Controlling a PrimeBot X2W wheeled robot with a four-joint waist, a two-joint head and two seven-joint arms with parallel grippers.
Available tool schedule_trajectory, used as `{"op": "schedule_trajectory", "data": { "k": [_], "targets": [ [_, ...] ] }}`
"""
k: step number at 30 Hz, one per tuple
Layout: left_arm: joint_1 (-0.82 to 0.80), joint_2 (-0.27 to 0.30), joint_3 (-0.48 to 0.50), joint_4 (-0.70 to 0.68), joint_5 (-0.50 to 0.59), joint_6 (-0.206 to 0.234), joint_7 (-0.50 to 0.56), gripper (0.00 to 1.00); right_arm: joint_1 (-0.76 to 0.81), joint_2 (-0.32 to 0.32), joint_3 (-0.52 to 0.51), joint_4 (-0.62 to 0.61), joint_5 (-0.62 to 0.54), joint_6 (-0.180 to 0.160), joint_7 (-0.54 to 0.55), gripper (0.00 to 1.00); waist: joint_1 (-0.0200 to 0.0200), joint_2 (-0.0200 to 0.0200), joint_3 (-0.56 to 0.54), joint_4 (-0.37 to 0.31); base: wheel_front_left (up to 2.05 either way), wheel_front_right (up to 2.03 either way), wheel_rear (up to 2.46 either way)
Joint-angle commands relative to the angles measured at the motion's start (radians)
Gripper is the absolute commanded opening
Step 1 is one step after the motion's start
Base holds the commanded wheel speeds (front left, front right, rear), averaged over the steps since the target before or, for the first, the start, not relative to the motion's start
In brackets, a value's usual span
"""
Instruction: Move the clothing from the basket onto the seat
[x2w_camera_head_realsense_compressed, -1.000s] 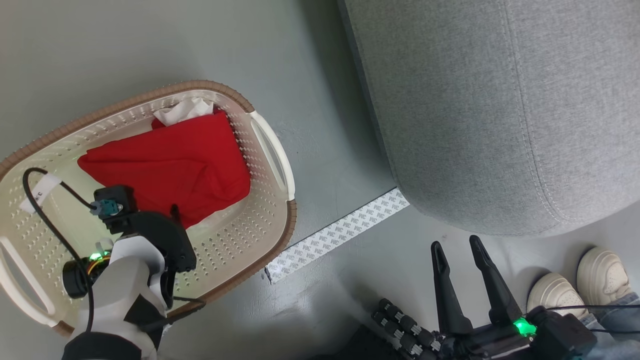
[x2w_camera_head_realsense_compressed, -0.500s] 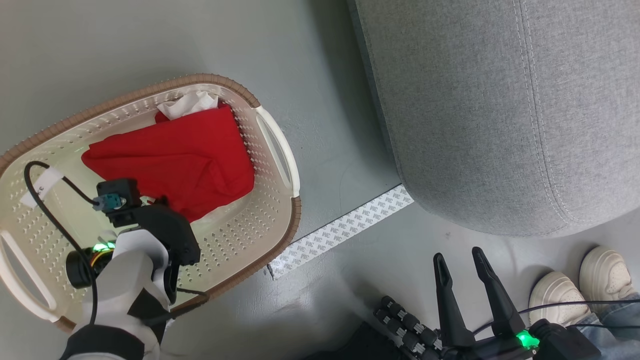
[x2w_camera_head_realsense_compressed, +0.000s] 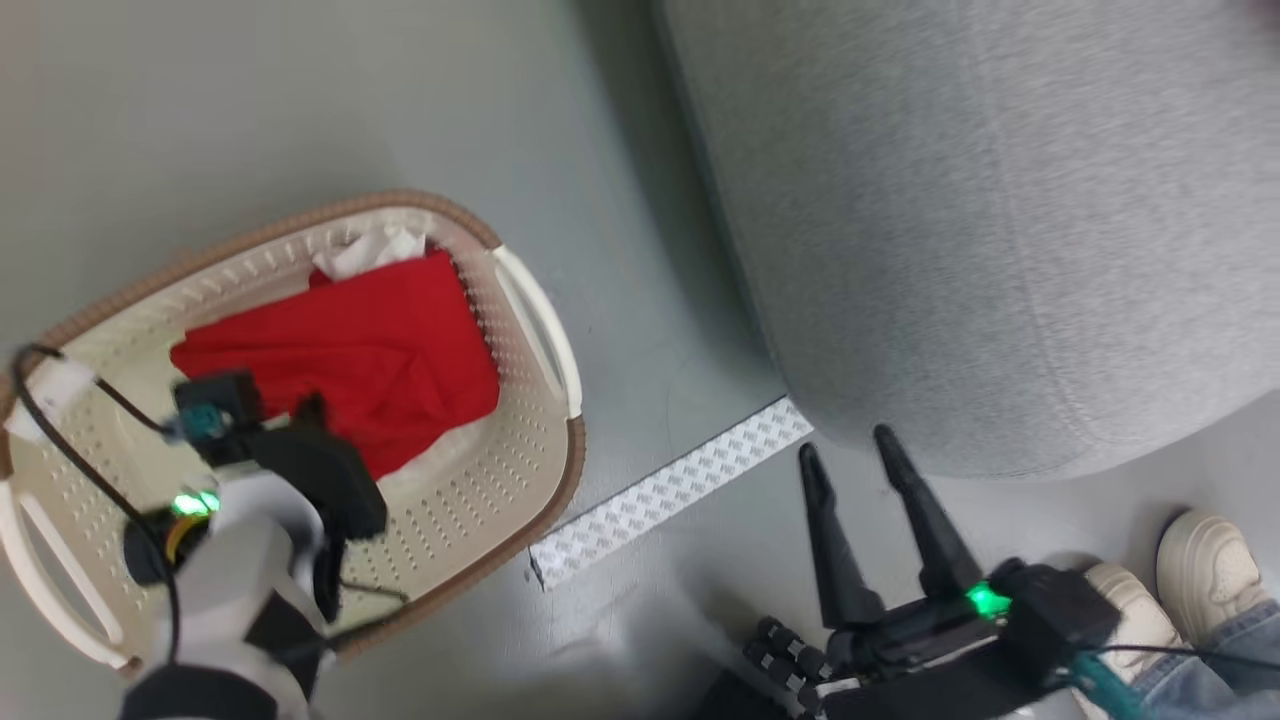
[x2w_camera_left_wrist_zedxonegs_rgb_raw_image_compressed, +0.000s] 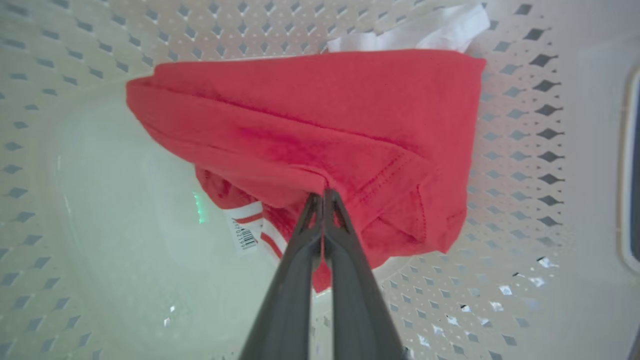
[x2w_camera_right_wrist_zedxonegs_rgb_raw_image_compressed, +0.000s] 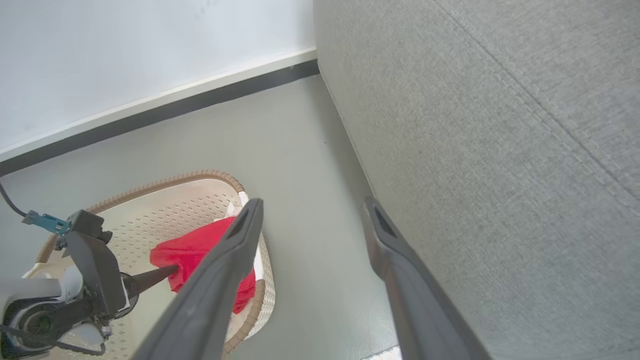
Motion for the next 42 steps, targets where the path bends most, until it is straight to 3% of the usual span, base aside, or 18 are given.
{"op": "schedule_trajectory", "data": {
  "k": [1, 9, 16, 23, 29, 42],
  "targets": [
    [0.042, -0.005, -0.001, 0.008, -0.005, -0.016, -0.011, 0.00, -0.009, 0.001, 0.007, 0.034, -0.011, 0.000, -0.003, 1.00, 0.0000, -0.0001, -0.096, 0.023, 0.00, 0.00, 0.00],
    [0.094, -0.021, -0.033, -0.030, -0.040, -0.083, -0.043, 0.00, -0.063, -0.019, 0.023, 0.165, -0.014, -0.001, -0.003, 1.00, 0.0000, -0.0001, -0.279, 0.102, 0.00, 0.00, 0.00],
    [0.182, -0.023, -0.160, -0.196, -0.207, -0.136, -0.048, 0.00, -0.058, -0.066, 0.006, 0.252, 0.012, 0.000, 0.033, 1.00, 0.0000, -0.0001, -0.470, 0.217, 0.00, 0.00, 0.00],
    [0.257, -0.024, -0.301, -0.341, -0.344, -0.096, -0.042, 0.00, -0.003, -0.100, 0.020, 0.260, 0.031, 0.000, 0.108, 1.00, 0.0000, -0.0001, -0.674, 0.315, 0.00, 0.00, 0.00],
    [0.259, -0.023, -0.384, -0.463, -0.393, -0.066, -0.040, 0.00, 0.053, -0.126, 0.044, 0.234, 0.043, 0.000, 0.165, 1.00, 0.0000, -0.0001, -0.833, 0.387, 0.00, 0.00, 0.00],
    [0.178, -0.022, -0.394, -0.762, -0.401, 0.006, -0.033, 0.00, 0.035, -0.149, 0.070, 0.182, 0.047, 0.000, 0.232, 1.00, 0.0000, -0.0001, -0.934, 0.433, 0.00, 0.00, 0.00]
  ]
}}
